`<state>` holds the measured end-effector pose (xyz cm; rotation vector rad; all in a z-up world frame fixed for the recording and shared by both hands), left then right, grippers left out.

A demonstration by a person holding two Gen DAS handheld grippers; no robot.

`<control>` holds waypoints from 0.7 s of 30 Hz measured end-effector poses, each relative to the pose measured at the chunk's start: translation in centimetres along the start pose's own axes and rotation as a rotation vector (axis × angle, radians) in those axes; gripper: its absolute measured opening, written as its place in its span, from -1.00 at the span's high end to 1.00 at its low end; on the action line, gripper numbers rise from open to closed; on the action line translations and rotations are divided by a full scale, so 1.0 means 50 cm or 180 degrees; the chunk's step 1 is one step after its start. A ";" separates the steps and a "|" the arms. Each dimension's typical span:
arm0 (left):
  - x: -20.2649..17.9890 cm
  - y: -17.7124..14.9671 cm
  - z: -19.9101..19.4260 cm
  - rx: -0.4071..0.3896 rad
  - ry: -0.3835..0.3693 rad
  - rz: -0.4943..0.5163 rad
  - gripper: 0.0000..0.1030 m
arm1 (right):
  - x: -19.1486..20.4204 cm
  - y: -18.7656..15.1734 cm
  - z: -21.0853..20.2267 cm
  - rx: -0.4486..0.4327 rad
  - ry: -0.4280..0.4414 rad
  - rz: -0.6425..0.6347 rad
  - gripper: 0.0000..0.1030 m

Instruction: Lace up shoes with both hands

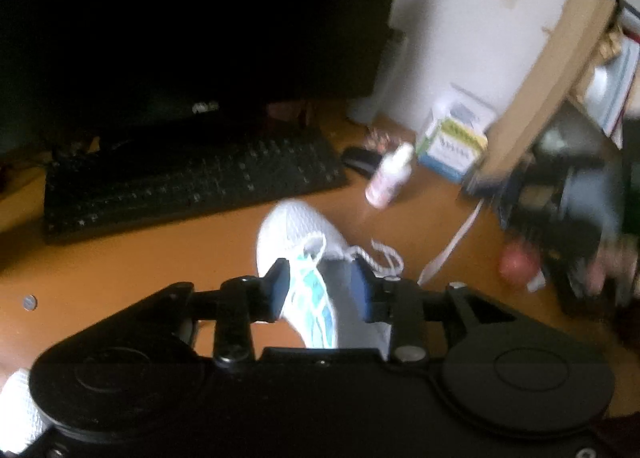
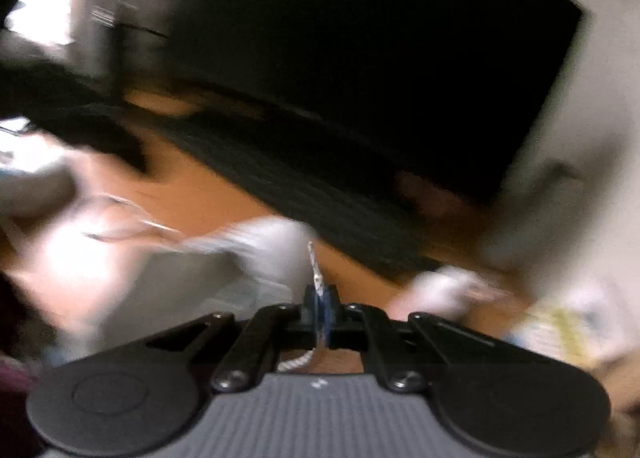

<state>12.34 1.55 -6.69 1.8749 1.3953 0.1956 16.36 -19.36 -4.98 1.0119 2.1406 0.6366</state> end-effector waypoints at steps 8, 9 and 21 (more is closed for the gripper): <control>0.018 0.018 0.081 0.0029 0.0043 0.0045 0.34 | -0.143 0.030 -0.074 0.0018 -0.1036 0.0238 0.94; 0.017 0.027 0.099 0.0049 0.0062 0.0059 0.34 | -0.127 0.032 -0.067 -0.0003 -0.0822 0.0353 0.94; 0.175 0.071 0.093 -0.0023 0.1600 -0.0266 0.47 | -0.008 -0.006 0.037 0.0001 0.0755 0.0444 0.94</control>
Point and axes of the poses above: each gripper's, at about its wrist camera, not at the fingertips, and z roughly the way its jaws point, x to its left, y to its top, the point moved 7 cm from there along z, roughly the way its jaws point, and after that the axes turned 2 degrees about -y, right-handed, at the moved point
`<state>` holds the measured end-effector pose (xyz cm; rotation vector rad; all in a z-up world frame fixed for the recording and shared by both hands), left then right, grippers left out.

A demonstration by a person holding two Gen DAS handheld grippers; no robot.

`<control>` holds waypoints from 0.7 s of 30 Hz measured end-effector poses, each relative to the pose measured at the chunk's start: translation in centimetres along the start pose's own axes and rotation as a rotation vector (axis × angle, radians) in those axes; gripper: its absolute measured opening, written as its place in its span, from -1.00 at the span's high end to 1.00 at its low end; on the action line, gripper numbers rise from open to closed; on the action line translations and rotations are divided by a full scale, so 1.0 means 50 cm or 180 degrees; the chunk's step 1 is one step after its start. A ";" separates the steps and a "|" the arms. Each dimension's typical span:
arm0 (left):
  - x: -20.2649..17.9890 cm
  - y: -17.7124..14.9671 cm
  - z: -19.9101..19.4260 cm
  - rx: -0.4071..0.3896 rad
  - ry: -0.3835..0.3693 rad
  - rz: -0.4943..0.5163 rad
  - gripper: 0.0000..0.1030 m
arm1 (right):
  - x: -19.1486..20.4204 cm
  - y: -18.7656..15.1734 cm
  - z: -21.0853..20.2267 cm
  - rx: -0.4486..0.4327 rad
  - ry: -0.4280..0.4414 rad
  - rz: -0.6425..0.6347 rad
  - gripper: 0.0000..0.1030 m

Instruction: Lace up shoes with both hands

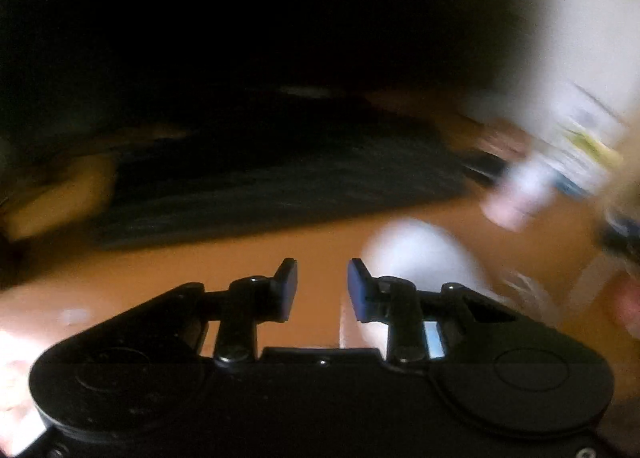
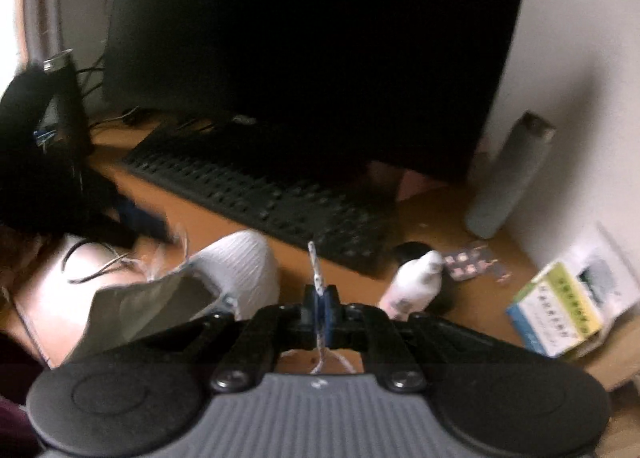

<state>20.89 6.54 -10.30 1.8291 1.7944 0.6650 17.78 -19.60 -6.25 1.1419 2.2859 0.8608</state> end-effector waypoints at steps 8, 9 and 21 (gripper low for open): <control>-0.115 -0.034 -0.084 -0.0035 -0.0641 0.0393 0.47 | 0.066 0.020 0.048 0.0060 0.0598 -0.0533 0.93; -0.124 -0.041 -0.089 -0.0011 -0.0719 0.0431 0.47 | 0.090 0.024 0.056 0.0093 0.0700 -0.0669 0.93; -0.174 -0.106 -0.084 0.0193 -0.1121 0.0812 0.65 | 0.212 0.002 0.162 0.0604 0.0895 -0.1156 0.93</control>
Point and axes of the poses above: each gripper's, at about its wrist camera, not at the fingertips, and z roughly the way its jaws point, x to its left, y to its top, the point moved 7 cm from there along z, roughly the way its jaws point, and after that the axes turned 2 degrees about -y, right-handed, at the moved point
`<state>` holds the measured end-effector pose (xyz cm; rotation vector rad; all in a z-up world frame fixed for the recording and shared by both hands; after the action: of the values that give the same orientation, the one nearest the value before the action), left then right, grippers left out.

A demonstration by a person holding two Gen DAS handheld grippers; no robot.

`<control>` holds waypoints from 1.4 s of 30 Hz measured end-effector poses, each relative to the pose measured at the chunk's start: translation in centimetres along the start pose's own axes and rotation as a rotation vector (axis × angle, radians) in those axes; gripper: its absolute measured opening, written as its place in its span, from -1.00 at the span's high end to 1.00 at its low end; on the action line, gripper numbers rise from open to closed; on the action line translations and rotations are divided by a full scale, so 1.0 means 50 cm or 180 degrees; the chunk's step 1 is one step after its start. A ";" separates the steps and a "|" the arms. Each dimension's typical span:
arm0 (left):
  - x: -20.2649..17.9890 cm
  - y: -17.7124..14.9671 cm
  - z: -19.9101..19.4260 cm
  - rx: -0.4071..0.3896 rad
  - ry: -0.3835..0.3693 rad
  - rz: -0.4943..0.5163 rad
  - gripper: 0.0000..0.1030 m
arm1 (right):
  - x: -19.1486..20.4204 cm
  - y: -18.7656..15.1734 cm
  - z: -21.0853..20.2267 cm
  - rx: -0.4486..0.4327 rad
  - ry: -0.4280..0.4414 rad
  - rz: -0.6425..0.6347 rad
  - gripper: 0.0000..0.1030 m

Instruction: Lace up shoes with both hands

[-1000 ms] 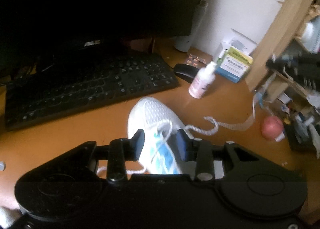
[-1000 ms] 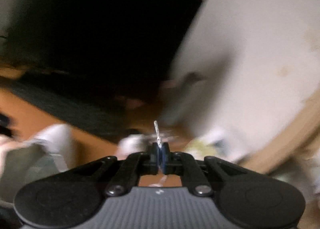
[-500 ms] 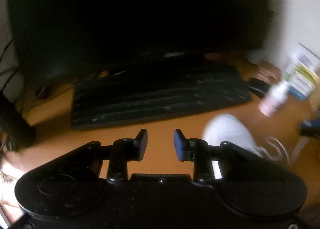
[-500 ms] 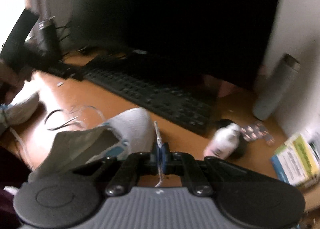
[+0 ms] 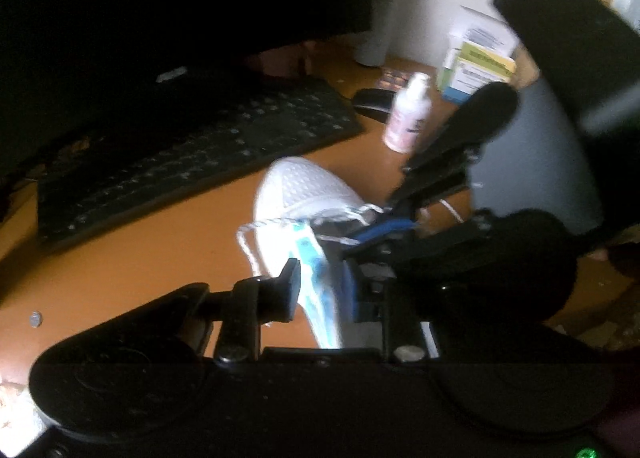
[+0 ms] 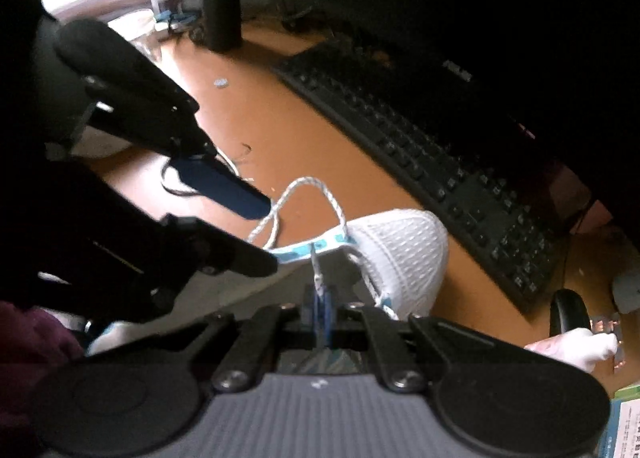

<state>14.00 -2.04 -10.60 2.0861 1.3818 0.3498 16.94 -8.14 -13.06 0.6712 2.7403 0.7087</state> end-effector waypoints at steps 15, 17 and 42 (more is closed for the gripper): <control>0.040 -0.013 0.027 -0.0067 0.0119 -0.0684 0.91 | -0.012 -0.003 0.029 0.0078 0.0038 0.0228 0.93; 0.038 -0.012 0.027 -0.0070 0.0116 -0.0674 0.91 | -0.010 -0.006 0.033 0.0103 0.0040 0.0248 0.93; 0.036 -0.008 0.029 -0.0041 0.0095 -0.0642 0.91 | -0.007 0.010 0.045 -0.0015 0.0054 0.0333 0.93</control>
<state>15.20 -0.77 -12.17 1.9171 1.5871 0.3057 18.15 -7.01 -14.66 0.8163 2.7345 0.7462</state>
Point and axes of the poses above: each gripper's, at about its wrist camera, not at the fingertips, and z roughly the way its jaws point, x to its left, y to its top, the point moved 7 cm from there along z, roughly the way its jaws point, and after that the axes turned 2 degrees about -y, right-handed, at the moved point
